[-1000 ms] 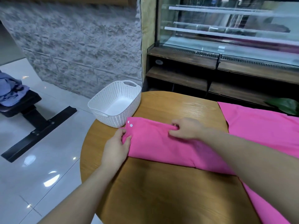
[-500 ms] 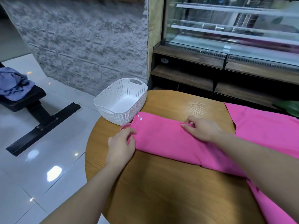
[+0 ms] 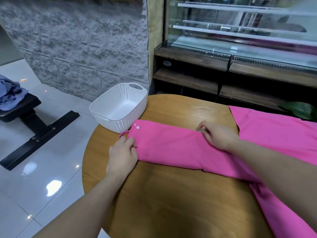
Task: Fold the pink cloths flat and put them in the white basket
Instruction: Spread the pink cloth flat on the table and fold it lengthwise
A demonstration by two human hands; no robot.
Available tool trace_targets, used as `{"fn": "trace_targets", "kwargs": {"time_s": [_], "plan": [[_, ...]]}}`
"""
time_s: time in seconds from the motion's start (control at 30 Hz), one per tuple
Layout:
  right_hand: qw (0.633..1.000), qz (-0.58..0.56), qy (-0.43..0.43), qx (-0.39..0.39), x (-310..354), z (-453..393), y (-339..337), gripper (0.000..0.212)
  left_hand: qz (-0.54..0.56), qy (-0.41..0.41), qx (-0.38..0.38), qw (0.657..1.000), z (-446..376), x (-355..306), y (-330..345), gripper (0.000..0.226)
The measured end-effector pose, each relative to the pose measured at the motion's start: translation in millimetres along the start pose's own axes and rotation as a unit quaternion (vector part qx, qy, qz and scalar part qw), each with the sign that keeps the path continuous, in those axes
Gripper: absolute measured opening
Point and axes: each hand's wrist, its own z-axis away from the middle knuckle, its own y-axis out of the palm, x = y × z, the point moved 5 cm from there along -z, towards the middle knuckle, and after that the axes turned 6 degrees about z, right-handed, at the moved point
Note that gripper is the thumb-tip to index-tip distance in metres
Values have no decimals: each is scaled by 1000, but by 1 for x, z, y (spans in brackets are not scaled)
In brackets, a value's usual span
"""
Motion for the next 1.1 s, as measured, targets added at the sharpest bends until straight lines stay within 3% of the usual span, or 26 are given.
{"fn": "trace_targets", "kwargs": {"time_s": [0.1,0.2,0.27,0.37,0.47,0.53,0.6,0.7,0.8,0.97,1.1], "plan": [[999,-20,19,-35,4,3,3,25,-30,14,-2,999,2,-2,-1,17],[989,20,60,-130,10,17,-11,36,-53,19,3,998,1,-3,-1,14],[989,-2,33,-146,25,38,-16,38,-66,26,4,997,1,-2,0,13],[997,-38,-31,-55,44,77,-4,47,-80,38,-1,996,1,1,3,6],[998,6,-28,50,40,103,14,67,-129,58,-23,990,1,-4,2,11],[996,30,-38,72,35,112,22,75,-161,93,-58,981,5,-13,-3,10],[996,47,-41,69,33,115,26,75,-146,183,-66,970,17,-29,-2,14],[995,60,-37,67,34,114,27,72,-88,321,54,941,39,-62,20,27],[993,57,-56,90,33,115,28,72,-105,343,186,915,48,-94,50,43],[988,68,-116,73,32,125,12,76,-193,385,235,871,46,-128,72,47],[993,87,-50,65,25,133,5,81,-260,318,247,878,44,-141,88,69]]}}
